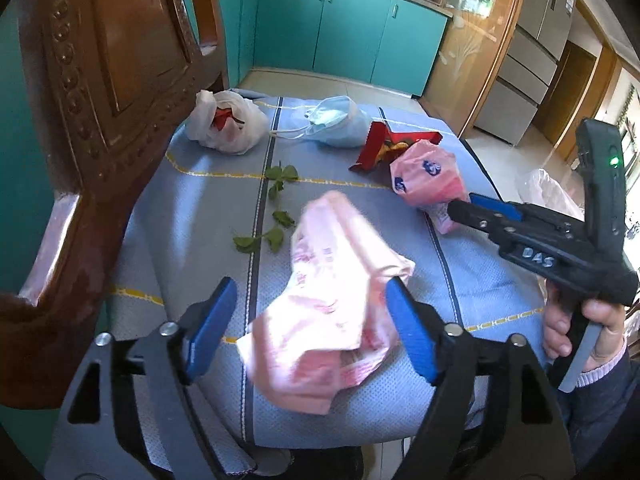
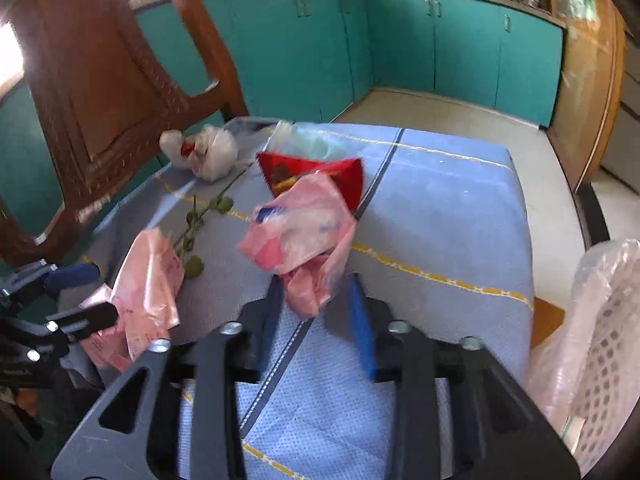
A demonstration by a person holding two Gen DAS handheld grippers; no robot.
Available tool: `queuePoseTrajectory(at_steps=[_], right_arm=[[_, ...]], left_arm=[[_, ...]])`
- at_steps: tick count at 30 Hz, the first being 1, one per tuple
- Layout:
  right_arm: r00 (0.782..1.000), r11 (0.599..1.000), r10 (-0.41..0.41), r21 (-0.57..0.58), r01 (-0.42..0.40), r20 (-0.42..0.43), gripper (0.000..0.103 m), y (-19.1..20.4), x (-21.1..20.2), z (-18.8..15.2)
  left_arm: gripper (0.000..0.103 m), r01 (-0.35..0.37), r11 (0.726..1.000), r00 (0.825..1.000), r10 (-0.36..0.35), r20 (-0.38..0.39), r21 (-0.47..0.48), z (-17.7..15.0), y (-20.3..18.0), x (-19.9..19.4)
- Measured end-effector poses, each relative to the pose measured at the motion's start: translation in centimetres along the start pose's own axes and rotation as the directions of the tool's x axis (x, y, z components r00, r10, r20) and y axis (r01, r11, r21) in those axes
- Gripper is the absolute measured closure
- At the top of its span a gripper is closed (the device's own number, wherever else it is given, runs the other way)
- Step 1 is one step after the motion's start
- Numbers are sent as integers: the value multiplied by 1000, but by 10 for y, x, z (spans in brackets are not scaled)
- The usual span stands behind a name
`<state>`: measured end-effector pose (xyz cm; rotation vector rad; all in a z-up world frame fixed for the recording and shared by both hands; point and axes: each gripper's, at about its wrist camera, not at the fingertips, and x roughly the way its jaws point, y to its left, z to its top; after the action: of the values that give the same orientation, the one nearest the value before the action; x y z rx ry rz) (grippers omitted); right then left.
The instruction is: Collect trash
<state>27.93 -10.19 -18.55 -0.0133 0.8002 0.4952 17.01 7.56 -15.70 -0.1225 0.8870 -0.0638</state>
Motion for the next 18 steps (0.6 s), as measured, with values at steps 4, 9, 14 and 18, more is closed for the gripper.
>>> queuePoseTrajectory(at_steps=[4, 9, 14, 18], right_arm=[[996, 999, -29, -15, 31, 81, 24, 6, -11, 6], [997, 1000, -17, -24, 19, 77, 22, 19, 6, 18], [999, 1000, 10, -12, -10, 44, 22, 26, 28, 23], [998, 998, 55, -23, -54, 20, 31, 29, 30, 21]], left_arm=[[22, 13, 1000, 999, -13, -30, 20, 0, -7, 12], [22, -10, 999, 999, 12, -41, 49, -2, -14, 23], [22, -20, 998, 998, 24, -54, 63, -5, -16, 27], [22, -15, 999, 998, 18, -57, 51, -5, -12, 29]])
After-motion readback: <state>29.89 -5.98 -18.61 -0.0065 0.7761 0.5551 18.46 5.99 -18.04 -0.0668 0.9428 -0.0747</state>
